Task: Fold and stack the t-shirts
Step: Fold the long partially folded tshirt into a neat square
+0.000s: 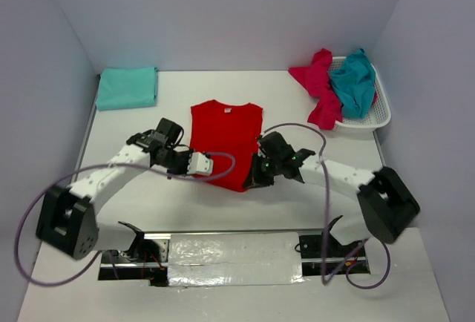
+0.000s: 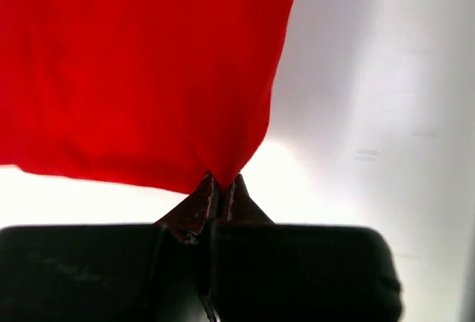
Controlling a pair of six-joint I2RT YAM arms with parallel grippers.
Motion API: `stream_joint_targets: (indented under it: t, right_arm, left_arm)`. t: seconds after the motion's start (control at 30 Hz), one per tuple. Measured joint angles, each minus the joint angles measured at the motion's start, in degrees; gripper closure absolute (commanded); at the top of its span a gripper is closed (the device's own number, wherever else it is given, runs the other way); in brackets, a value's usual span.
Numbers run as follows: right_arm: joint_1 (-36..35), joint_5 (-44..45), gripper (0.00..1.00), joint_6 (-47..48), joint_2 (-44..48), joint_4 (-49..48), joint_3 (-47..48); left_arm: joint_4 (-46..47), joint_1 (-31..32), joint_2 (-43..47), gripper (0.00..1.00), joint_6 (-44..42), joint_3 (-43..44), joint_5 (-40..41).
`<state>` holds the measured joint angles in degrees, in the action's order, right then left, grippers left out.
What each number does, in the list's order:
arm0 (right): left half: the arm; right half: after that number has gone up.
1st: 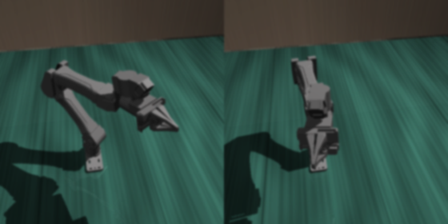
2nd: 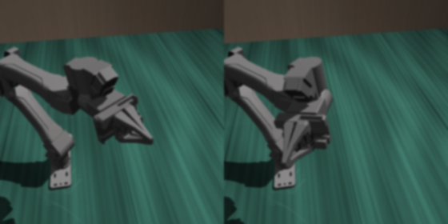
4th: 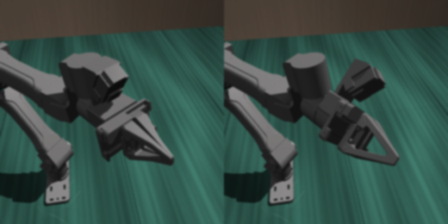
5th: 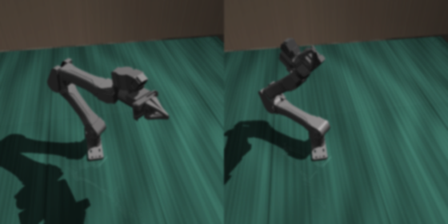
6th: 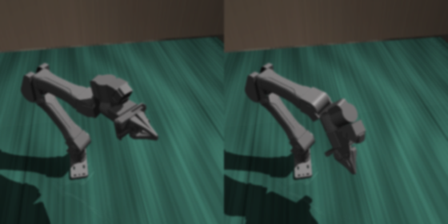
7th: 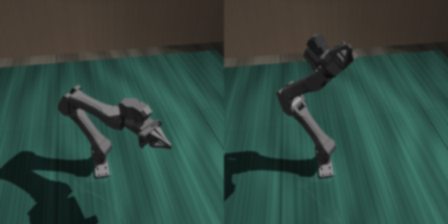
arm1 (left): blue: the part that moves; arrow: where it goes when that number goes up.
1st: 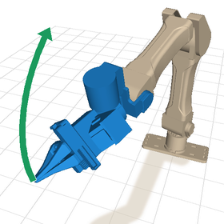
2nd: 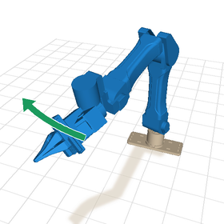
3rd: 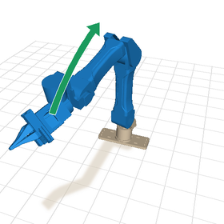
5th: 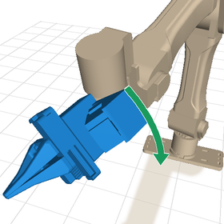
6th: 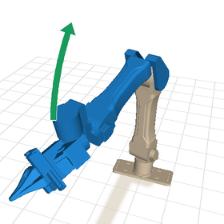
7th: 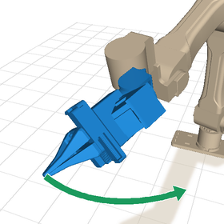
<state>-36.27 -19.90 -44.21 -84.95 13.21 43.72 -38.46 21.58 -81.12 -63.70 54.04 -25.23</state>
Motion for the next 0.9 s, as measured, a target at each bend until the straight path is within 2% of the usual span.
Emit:
stream_joint_targets:
  t: [0.13, 0.23, 0.3, 0.4, 0.53, 0.73, 0.9]
  right_arm:
    - [-8.52, -0.68, 1.00, 0.26, 14.51, 6.64, -4.11]
    - [-14.49, -1.07, 1.00, -1.92, 25.05, 12.68, -6.36]
    - [-16.72, -1.70, 1.00, -3.85, 30.77, 16.20, -6.62]
    - [-16.20, -1.57, 1.00, -5.22, 35.93, 20.46, -5.25]
    - [-10.45, -1.90, 1.00, -3.15, 33.05, 23.93, -0.31]
    - [7.08, -3.30, 1.00, 3.91, 21.31, 23.45, 1.68]
    - [13.14, -4.35, 1.00, 8.35, 10.73, 20.98, 8.22]
  left_arm:
    - [-8.48, 8.46, 15.04, 1.00, 3.93, -3.98, -0.68]
    - [-15.82, 14.51, 22.99, 1.00, 7.41, -4.31, -2.27]
    - [-20.57, 14.38, 25.40, 1.00, 9.70, -2.86, -3.28]
    - [-24.41, 13.42, 24.50, 1.00, 13.16, 1.40, -3.80]
    - [-24.44, 12.20, 18.03, 1.00, 17.57, 8.37, -2.78]
    - [-20.57, 5.53, 3.82, 1.00, 23.17, 17.77, -2.29]
    - [-16.26, 0.81, -7.32, 1.00, 26.49, 25.40, -2.36]
